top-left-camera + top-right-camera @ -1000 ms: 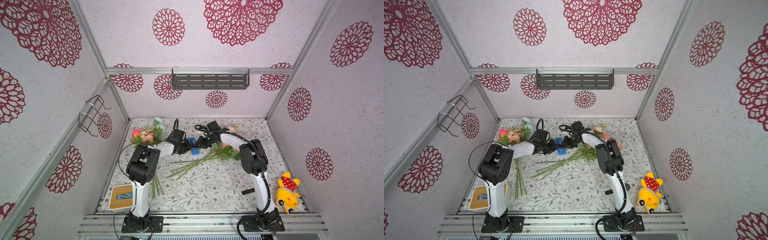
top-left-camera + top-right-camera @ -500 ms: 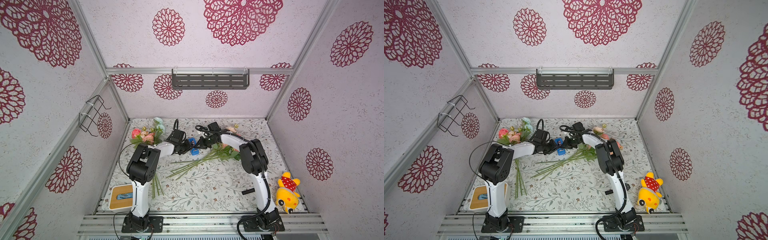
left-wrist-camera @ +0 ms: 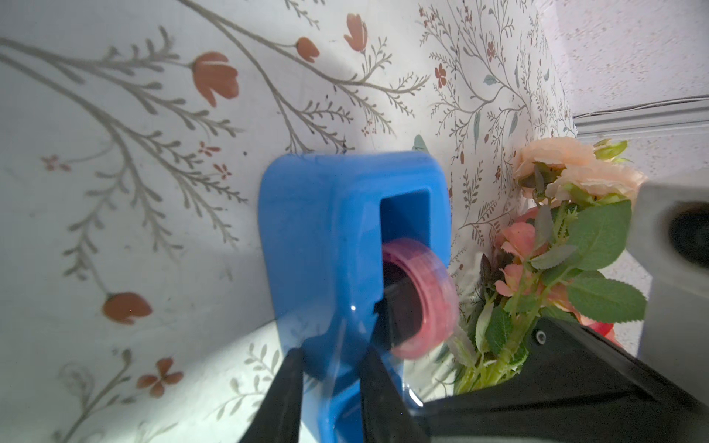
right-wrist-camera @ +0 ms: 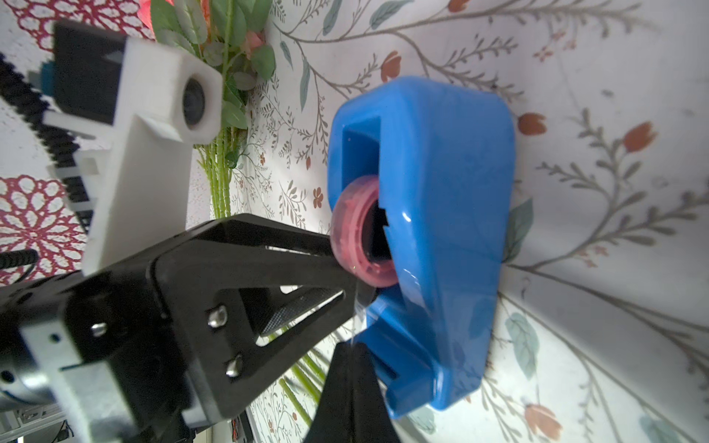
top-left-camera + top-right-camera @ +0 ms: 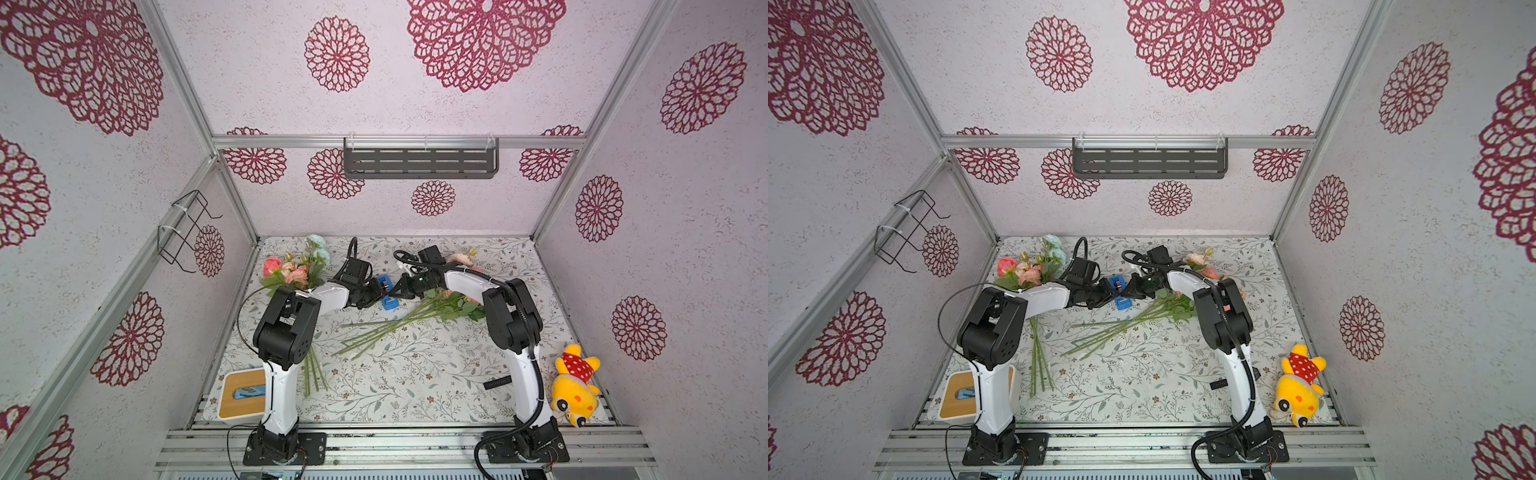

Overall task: Wrap bouquets with tape
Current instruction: Pull the tape from the tape cutter.

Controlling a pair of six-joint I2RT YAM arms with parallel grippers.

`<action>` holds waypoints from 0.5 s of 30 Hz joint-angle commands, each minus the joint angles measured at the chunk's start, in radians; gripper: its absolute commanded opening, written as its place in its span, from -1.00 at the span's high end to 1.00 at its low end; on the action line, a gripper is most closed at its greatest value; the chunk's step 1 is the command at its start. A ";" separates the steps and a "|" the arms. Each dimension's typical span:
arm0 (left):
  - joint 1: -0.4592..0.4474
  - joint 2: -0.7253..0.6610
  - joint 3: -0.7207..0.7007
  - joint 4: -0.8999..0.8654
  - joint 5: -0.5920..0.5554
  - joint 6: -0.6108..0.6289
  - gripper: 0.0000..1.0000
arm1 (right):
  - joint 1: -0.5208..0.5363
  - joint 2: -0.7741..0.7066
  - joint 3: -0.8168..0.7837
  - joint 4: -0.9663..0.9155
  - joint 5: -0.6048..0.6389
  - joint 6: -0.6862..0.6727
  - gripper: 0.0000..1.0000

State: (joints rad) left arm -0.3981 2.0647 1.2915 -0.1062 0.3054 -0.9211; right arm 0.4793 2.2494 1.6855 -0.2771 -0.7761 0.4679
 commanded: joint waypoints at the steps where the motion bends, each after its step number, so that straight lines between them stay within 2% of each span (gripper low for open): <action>1: -0.015 0.022 -0.001 -0.022 -0.017 -0.015 0.49 | 0.001 -0.099 -0.030 0.002 -0.063 0.024 1.00; 9: -0.019 0.033 0.008 -0.024 -0.008 -0.016 0.52 | -0.003 -0.125 -0.086 0.141 -0.107 0.120 1.00; 13: -0.019 0.030 0.008 -0.027 -0.011 -0.012 0.54 | -0.002 -0.117 -0.080 0.086 -0.082 0.082 1.00; 15: -0.021 0.031 0.010 -0.028 -0.011 -0.009 0.55 | -0.004 -0.125 -0.102 0.120 -0.097 0.101 1.00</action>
State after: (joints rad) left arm -0.3996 2.0636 1.2957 -0.1074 0.3058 -0.9253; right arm 0.4755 2.2005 1.5909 -0.1719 -0.8036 0.5526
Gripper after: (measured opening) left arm 0.236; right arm 0.050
